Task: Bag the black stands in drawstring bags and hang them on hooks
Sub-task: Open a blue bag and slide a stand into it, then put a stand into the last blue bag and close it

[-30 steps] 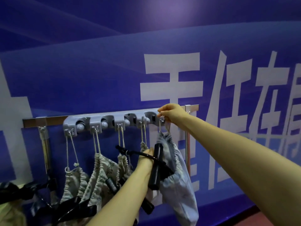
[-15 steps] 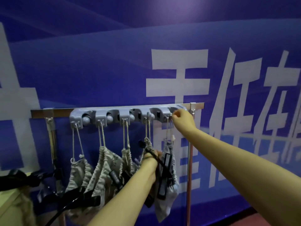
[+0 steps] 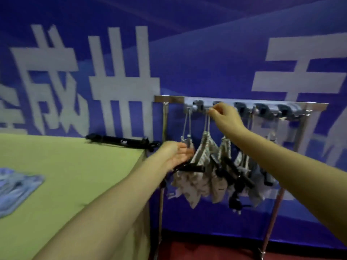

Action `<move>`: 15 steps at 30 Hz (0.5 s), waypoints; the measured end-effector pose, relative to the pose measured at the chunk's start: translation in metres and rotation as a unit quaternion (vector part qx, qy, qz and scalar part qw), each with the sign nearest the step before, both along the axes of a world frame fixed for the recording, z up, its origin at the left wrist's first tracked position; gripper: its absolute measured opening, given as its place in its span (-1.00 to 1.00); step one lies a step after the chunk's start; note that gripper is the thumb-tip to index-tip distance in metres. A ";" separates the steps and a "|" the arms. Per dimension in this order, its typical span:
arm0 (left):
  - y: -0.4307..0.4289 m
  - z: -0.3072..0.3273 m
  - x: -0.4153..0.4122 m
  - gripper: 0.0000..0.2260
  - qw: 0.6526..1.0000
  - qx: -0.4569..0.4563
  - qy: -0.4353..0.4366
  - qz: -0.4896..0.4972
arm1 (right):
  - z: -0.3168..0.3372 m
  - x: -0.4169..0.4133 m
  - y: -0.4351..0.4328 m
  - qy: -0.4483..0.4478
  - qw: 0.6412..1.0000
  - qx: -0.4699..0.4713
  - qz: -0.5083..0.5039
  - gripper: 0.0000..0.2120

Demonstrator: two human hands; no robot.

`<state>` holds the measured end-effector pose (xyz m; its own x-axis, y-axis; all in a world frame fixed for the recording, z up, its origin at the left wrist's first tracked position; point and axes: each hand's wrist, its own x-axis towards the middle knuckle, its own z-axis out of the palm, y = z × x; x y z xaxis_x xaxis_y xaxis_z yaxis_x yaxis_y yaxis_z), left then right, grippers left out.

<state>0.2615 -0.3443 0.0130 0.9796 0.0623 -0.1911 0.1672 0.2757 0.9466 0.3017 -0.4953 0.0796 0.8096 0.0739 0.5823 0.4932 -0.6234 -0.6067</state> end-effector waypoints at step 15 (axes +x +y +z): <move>0.258 -0.061 -0.177 -0.78 0.912 0.313 0.036 0.264 | -0.151 -0.143 0.242 0.178 0.936 -0.181 0.243 -0.59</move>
<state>0.0847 -0.0865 -0.0478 0.7681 0.6401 -0.0195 0.2356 -0.2541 0.9381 0.1587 -0.2529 -0.0714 0.7668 0.6246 0.1479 0.5791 -0.5739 -0.5790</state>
